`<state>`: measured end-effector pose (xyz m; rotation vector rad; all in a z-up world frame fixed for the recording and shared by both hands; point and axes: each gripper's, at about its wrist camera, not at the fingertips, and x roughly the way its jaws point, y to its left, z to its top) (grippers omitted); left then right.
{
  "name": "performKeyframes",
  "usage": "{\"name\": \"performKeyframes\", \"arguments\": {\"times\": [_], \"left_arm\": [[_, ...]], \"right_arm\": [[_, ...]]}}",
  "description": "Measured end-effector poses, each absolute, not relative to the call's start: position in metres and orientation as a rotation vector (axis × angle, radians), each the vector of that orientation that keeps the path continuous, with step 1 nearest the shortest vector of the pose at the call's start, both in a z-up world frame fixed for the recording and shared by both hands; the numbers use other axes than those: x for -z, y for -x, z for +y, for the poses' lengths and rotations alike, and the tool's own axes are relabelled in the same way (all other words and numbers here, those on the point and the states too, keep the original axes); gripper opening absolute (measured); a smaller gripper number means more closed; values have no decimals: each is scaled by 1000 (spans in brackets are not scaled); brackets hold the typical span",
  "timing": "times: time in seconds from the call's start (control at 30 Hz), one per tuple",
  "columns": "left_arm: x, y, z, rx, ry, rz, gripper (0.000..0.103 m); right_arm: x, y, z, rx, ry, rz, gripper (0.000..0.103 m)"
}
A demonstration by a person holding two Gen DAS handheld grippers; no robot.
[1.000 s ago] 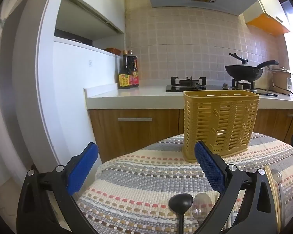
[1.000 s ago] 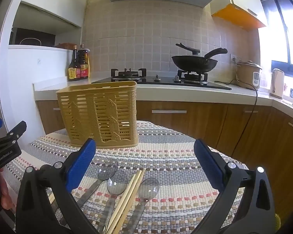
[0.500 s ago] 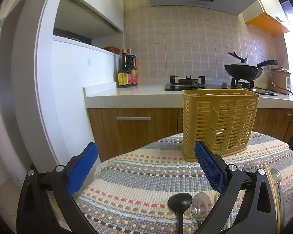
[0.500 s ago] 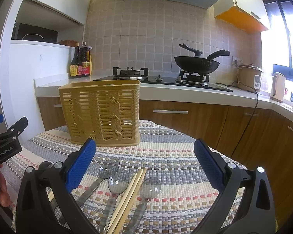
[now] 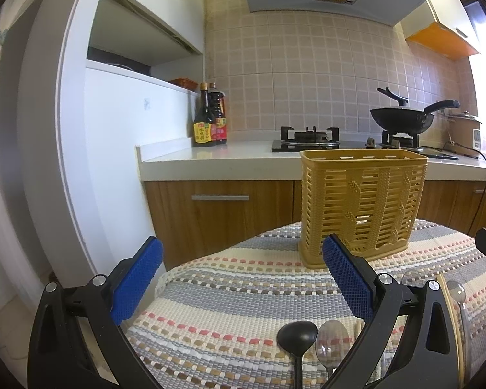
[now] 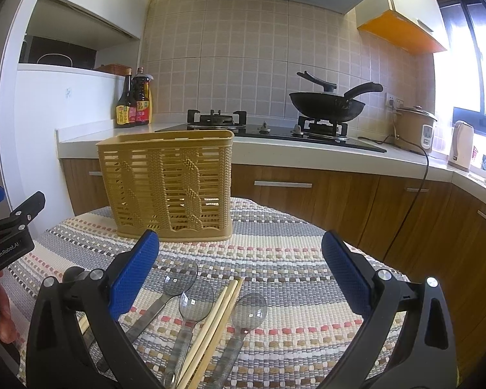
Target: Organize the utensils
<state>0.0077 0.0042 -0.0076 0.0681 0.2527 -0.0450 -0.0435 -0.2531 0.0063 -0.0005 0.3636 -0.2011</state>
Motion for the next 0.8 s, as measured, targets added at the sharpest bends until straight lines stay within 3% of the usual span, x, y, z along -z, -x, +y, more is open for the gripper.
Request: {"name": "performKeyframes", "arguments": {"times": [0.8], "left_arm": [[8,-6,4,45,-67,251,96]], "right_arm": [[-6,43,-249,221,22,365,96]]}}
